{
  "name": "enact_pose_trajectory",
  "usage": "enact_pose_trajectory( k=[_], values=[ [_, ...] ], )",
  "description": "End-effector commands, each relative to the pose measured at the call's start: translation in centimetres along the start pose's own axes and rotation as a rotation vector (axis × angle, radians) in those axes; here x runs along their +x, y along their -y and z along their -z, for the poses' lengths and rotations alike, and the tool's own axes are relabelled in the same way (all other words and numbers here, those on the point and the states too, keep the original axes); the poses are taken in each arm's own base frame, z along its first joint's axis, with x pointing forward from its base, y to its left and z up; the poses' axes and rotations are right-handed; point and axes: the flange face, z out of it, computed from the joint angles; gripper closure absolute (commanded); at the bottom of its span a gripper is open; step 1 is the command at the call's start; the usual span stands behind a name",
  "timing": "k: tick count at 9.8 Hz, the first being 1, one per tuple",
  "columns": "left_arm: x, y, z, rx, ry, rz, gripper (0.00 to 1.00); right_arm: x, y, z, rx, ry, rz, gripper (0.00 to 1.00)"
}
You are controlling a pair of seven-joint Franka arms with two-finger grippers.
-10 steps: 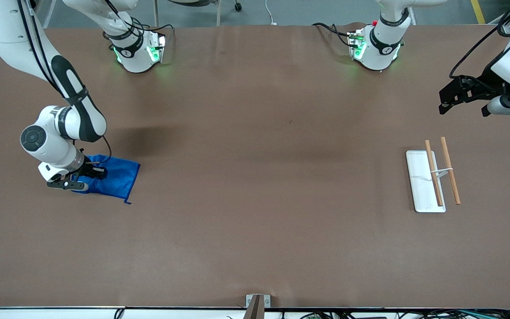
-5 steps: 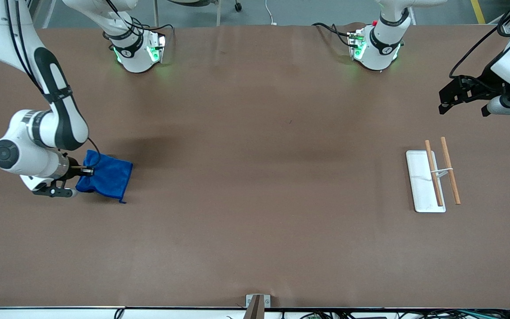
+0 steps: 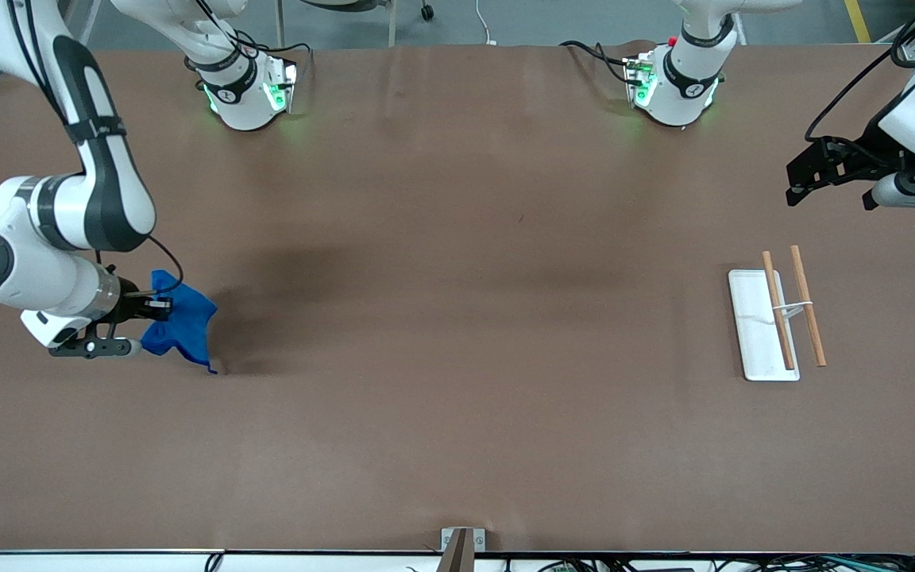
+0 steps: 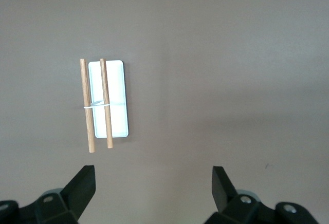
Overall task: Right arm passes towel to left arm to hang
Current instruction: 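Grasp the blue towel edge with the right gripper and lift it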
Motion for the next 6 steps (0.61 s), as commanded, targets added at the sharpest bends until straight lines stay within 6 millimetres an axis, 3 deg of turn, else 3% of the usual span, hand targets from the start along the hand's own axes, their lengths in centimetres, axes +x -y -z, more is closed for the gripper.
enact_pose_trajectory(
  k=[1, 3, 5, 6],
  values=[
    [1.1, -0.3, -1.7, 0.010, 0.037, -0.028, 0.00, -0.9, 4.8, 2.6, 0.187, -0.031, -0.024, 1.00],
    [1.5, -0.8, -2.5, -0.003, 0.050, -0.057, 0.00, -1.2, 11.5, 3.4, 0.379, -0.032, -0.021, 1.00],
    [2.4, -4.7, -5.6, -0.086, 0.113, -0.124, 0.00, -1.7, 18.5, 4.7, 0.564, -0.075, -0.028, 1.00],
    [2.5, -5.3, -7.1, -0.115, 0.162, -0.136, 0.00, -2.3, 22.5, 6.0, 0.677, -0.104, -0.047, 1.00]
  ],
)
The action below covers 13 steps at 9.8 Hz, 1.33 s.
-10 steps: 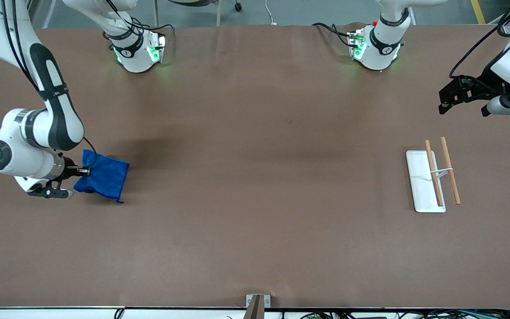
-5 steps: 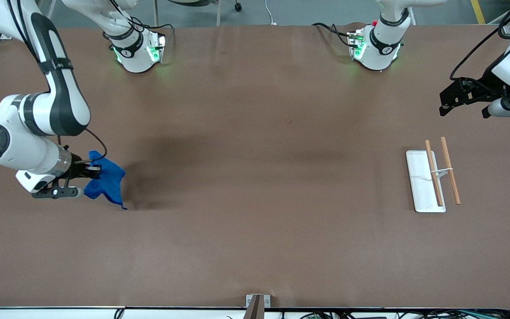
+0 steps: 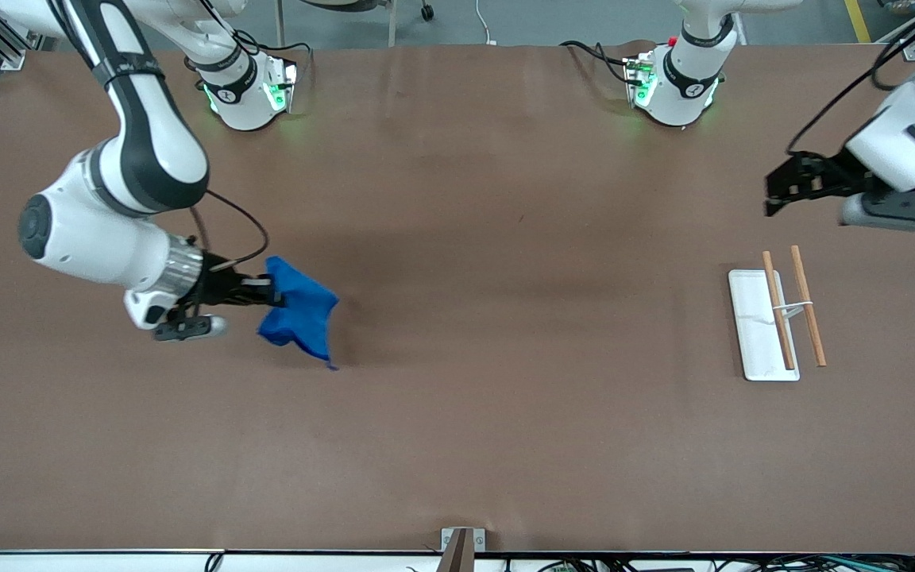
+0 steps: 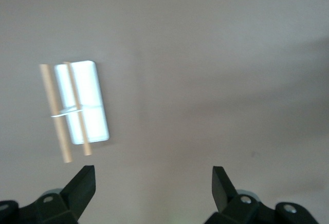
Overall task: Right arm passes towel to left arm to hang
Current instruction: 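Carry the towel toward the middle while the left gripper approaches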
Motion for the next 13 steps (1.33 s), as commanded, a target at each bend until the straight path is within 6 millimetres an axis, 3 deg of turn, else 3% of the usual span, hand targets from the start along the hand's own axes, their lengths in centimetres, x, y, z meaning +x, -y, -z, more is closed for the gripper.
enact_pose_trajectory(
  k=[1, 2, 4, 6, 8, 13],
  values=[
    [1.4, -0.4, -4.6, -0.125, 0.122, -0.014, 0.00, -1.5, 6.9, -1.0, 0.198, -0.043, -0.025, 1.00],
    [1.6, -0.2, -6.7, -0.217, 0.188, 0.004, 0.00, -1.9, 10.2, -1.0, 0.284, -0.033, -0.028, 1.00],
    [3.1, -2.4, -11.6, -0.391, 0.300, -0.024, 0.00, -2.7, 14.3, -1.2, 0.452, -0.002, -0.085, 1.00],
    [5.1, -4.3, -16.1, -0.656, 0.356, -0.062, 0.00, -3.6, 16.2, -1.4, 0.559, 0.028, -0.145, 1.00],
    [6.2, -6.5, -19.0, -0.854, 0.403, -0.045, 0.00, -4.5, 17.6, -2.0, 0.590, 0.047, -0.152, 1.00],
    [8.2, -11.7, -24.8, -1.198, 0.358, -0.128, 0.00, -4.5, 17.6, -2.0, 0.591, 0.047, -0.153, 1.00]
  ],
)
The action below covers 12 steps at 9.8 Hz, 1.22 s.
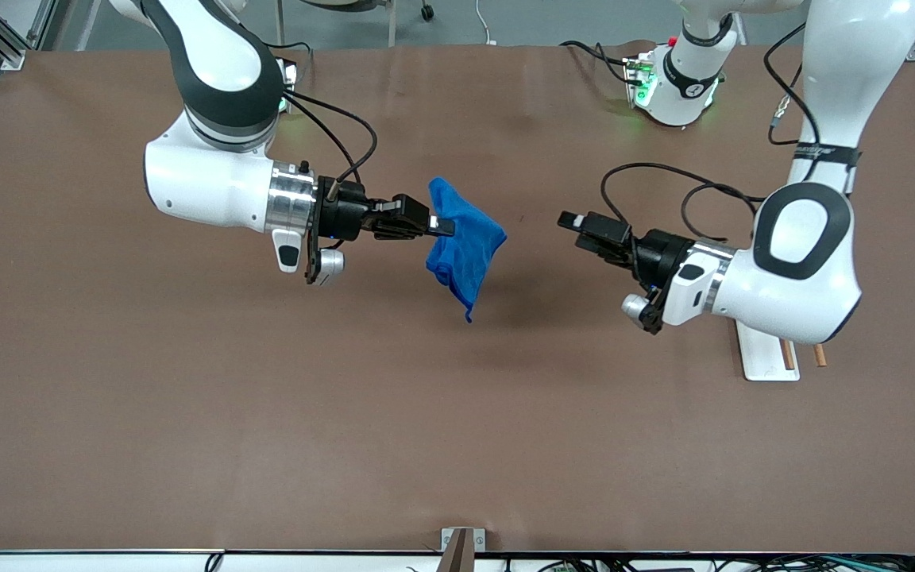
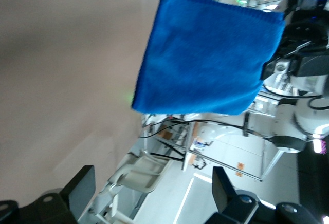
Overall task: Right arm passes towel to left arm to hang
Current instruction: 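Grasp the hanging towel with the left gripper beside the right gripper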
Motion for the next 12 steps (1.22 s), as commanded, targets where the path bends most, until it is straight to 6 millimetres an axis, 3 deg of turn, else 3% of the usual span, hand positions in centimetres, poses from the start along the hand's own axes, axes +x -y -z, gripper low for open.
enact_pose_trajectory(
  k=[1, 4, 7, 12],
  values=[
    [2.7, 3.9, -3.5, -0.133, 0.003, -0.073, 0.00, 0.1, 0.4, -0.2, 0.028, 0.001, -0.004, 1.00],
    [4.0, 5.2, -6.4, -0.243, -0.005, -0.119, 0.00, 0.0, 0.9, -0.2, 0.036, 0.002, -0.015, 1.00],
    [5.6, 8.2, -9.2, -0.376, -0.030, -0.147, 0.00, 0.1, 1.6, 0.1, 0.074, -0.003, -0.032, 1.00],
    [6.3, 7.1, -10.5, -0.546, -0.067, -0.134, 0.01, -0.1, 1.9, 0.0, 0.077, -0.002, -0.026, 1.00]
  ],
)
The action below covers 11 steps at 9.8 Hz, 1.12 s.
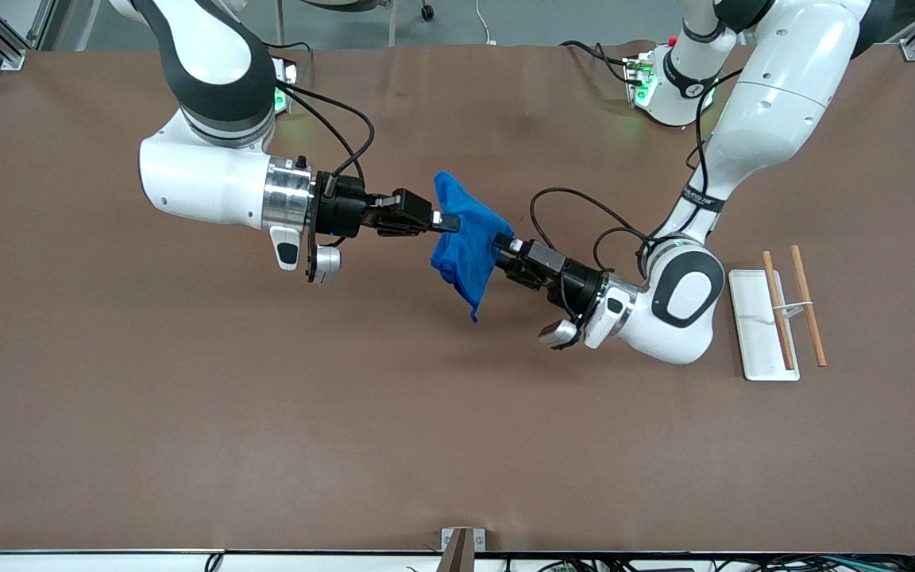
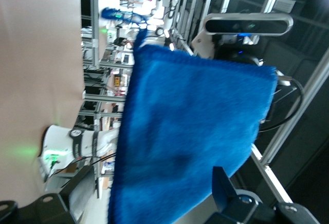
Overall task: Right arm passes towel to left arm to hang
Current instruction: 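Grasp the hanging towel with the left gripper beside the right gripper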
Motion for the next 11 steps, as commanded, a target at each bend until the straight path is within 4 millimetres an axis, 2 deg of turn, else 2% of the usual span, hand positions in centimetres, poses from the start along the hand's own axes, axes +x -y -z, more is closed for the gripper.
enact_pose_trajectory(
  k=[1, 2, 3, 5, 8, 9, 10, 11],
  values=[
    [0.2, 1.1, -0.5, -0.055, -0.013, -0.003, 0.08, -0.1, 0.3, -0.2, 0.021, 0.001, -0.013, 1.00],
    [0.3, 0.9, -0.4, -0.063, -0.016, -0.004, 0.29, -0.1, 0.3, -0.2, 0.021, 0.001, -0.013, 1.00],
    [0.3, 0.6, -0.2, -0.063, -0.014, 0.003, 0.63, -0.1, 0.3, -0.3, 0.021, 0.003, -0.013, 1.00],
    [0.3, -0.5, 0.8, -0.056, -0.010, -0.014, 0.91, -0.1, 0.3, -0.3, 0.021, 0.003, -0.013, 1.00],
    [0.2, -0.6, 2.0, -0.005, 0.002, -0.020, 0.93, 0.0, 0.3, -0.1, 0.021, 0.003, -0.010, 0.99],
    [0.3, -1.5, 2.4, 0.026, 0.012, -0.039, 0.99, 0.2, -0.1, 0.1, 0.002, 0.002, 0.004, 0.52],
    [0.4, -1.8, 2.5, 0.059, 0.030, -0.050, 1.00, 0.7, -0.8, 0.7, -0.052, 0.000, 0.034, 0.01],
    [0.2, -1.7, 2.6, 0.087, 0.044, -0.039, 1.00, 1.1, -1.1, 1.3, -0.099, 0.000, 0.069, 0.00]
  ],
)
